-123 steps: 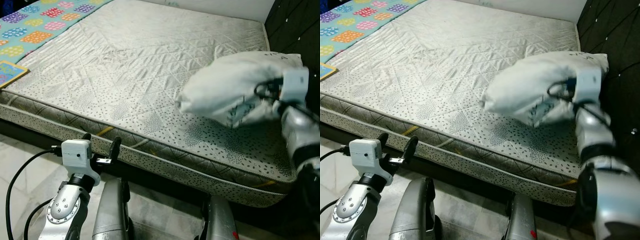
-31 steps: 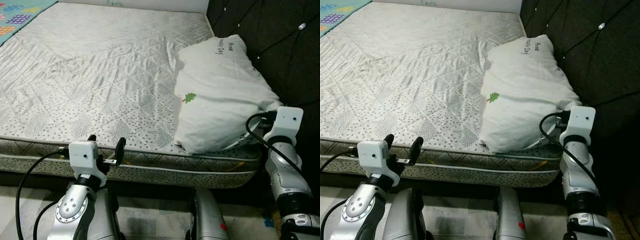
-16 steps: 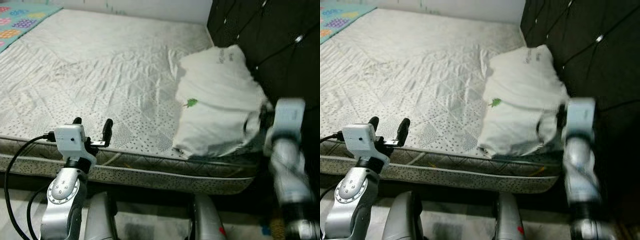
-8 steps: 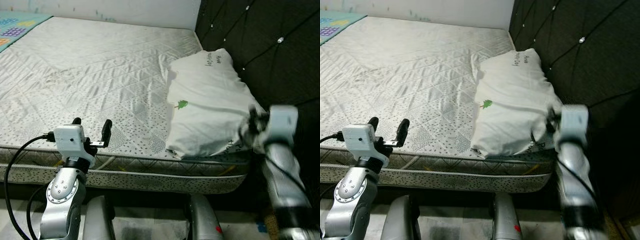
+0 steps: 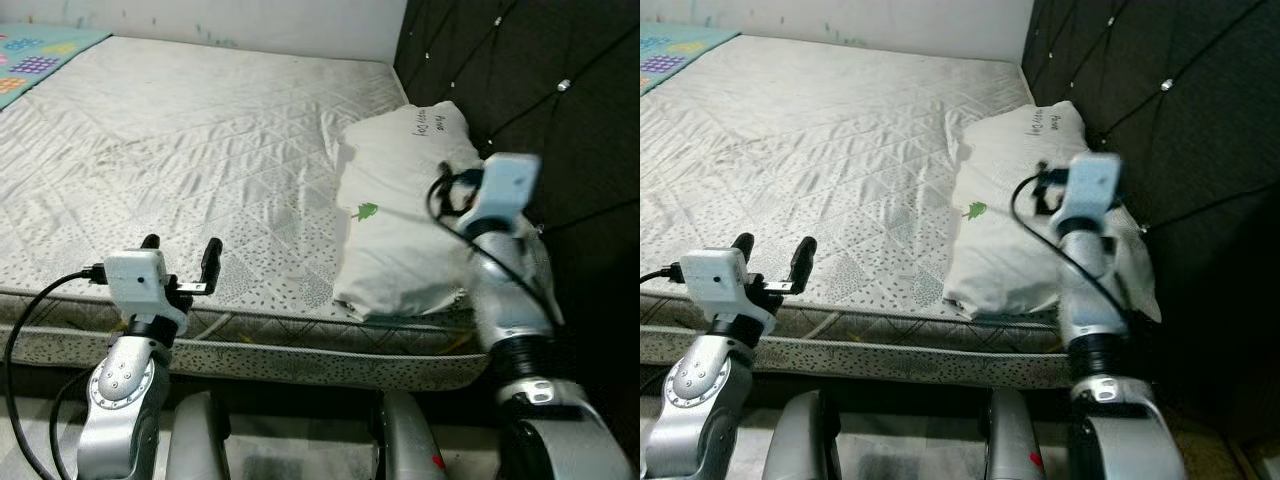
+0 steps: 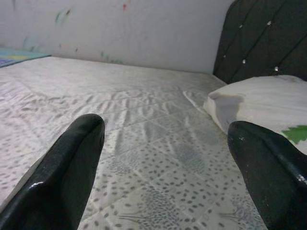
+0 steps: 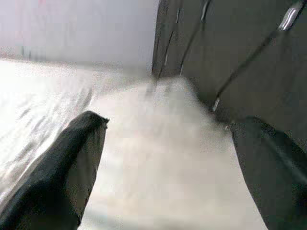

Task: Clean up the room

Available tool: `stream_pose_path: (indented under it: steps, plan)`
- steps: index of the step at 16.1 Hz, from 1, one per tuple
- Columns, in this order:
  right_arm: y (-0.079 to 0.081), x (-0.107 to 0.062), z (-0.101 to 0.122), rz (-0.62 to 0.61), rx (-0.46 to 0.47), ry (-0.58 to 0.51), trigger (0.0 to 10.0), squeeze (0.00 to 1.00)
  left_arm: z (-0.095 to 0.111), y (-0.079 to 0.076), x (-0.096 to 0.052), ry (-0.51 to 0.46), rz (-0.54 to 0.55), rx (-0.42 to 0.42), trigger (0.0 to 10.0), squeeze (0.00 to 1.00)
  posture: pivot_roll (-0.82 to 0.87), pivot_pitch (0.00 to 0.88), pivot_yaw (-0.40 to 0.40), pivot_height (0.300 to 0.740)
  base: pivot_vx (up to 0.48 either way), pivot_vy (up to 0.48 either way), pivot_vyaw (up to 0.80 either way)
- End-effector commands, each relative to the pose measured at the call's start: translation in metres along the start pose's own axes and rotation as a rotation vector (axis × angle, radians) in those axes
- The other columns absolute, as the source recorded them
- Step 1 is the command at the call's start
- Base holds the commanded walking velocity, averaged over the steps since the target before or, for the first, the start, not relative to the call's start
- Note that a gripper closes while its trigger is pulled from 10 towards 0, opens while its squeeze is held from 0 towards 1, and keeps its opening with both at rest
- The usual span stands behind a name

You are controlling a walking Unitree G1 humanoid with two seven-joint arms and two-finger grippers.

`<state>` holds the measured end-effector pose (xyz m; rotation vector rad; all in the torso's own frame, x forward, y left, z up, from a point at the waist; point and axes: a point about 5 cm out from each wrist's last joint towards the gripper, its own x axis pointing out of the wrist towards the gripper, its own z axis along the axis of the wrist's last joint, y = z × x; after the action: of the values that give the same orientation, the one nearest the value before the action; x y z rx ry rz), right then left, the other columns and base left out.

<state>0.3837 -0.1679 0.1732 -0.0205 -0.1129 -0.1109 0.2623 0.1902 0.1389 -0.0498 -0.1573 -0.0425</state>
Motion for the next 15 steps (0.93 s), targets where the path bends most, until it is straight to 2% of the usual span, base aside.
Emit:
stream_pose_path:
  steps: [1,2,5,6,7,8,9,10,11,13,14,15]
  plan:
    - [0.014,0.004,-0.007,0.032,0.018,0.062,10.0,1.00,0.005,-0.002,0.000,-0.016,0.000,-0.002,10.0,0.00,0.06,0.000,-0.089,0.531,0.000,0.000,0.00]
    - [0.020,0.004,-0.011,0.041,0.023,0.091,10.0,1.00,0.006,-0.002,0.000,-0.017,0.001,-0.001,10.0,0.00,0.07,0.000,-0.094,0.531,0.000,0.000,0.00]
    - [0.020,0.004,-0.011,0.041,0.023,0.091,10.0,1.00,0.006,-0.002,0.000,-0.017,0.001,-0.001,10.0,0.00,0.07,0.000,-0.094,0.531,0.000,0.000,0.00]
    - [0.034,-0.003,-0.039,0.071,0.022,0.280,10.0,1.00,0.005,-0.003,-0.002,-0.015,0.007,-0.001,10.0,0.00,0.09,0.000,-0.109,0.531,0.000,0.000,0.00]
    - [0.046,-0.018,-0.069,0.098,0.005,0.483,10.0,1.00,0.005,-0.003,-0.003,-0.012,0.013,-0.001,10.0,0.00,0.10,0.000,-0.104,0.531,0.000,0.000,0.00]
    - [0.047,-0.022,-0.077,0.100,-0.016,0.539,10.0,1.00,0.006,-0.003,-0.002,-0.010,0.011,-0.001,10.0,0.00,0.09,0.000,-0.100,0.531,0.000,0.000,0.00]
    - [0.044,-0.024,-0.081,0.081,-0.010,0.566,10.0,0.80,0.006,-0.003,0.000,-0.008,0.005,0.001,10.0,0.00,0.09,0.000,-0.099,0.531,0.000,0.000,0.00]
    - [0.039,-0.026,-0.085,0.049,0.007,0.599,10.0,0.08,0.006,-0.004,0.001,-0.007,0.001,0.002,10.0,0.00,0.09,0.000,-0.099,0.531,0.000,0.000,0.00]
    - [0.036,-0.026,-0.087,0.037,0.009,0.610,10.0,0.00,0.005,-0.004,0.002,-0.007,0.001,0.002,10.0,0.00,0.09,0.000,-0.101,0.531,0.000,0.000,0.00]
    - [0.027,-0.027,-0.091,0.019,0.017,0.632,10.0,0.00,0.005,-0.004,0.001,-0.009,0.012,-0.004,10.0,0.00,0.08,0.000,-0.106,0.531,0.000,0.000,0.00]
    - [0.026,-0.024,-0.087,0.019,0.034,0.606,10.0,0.00,0.005,-0.005,0.001,-0.009,0.012,-0.006,10.0,0.00,0.08,0.000,-0.107,0.531,0.000,0.000,0.00]
    - [0.029,-0.013,-0.070,0.040,0.101,0.502,10.0,0.00,0.006,-0.006,0.002,-0.015,0.012,-0.009,10.0,0.00,0.08,0.000,-0.107,0.531,0.000,0.000,0.00]
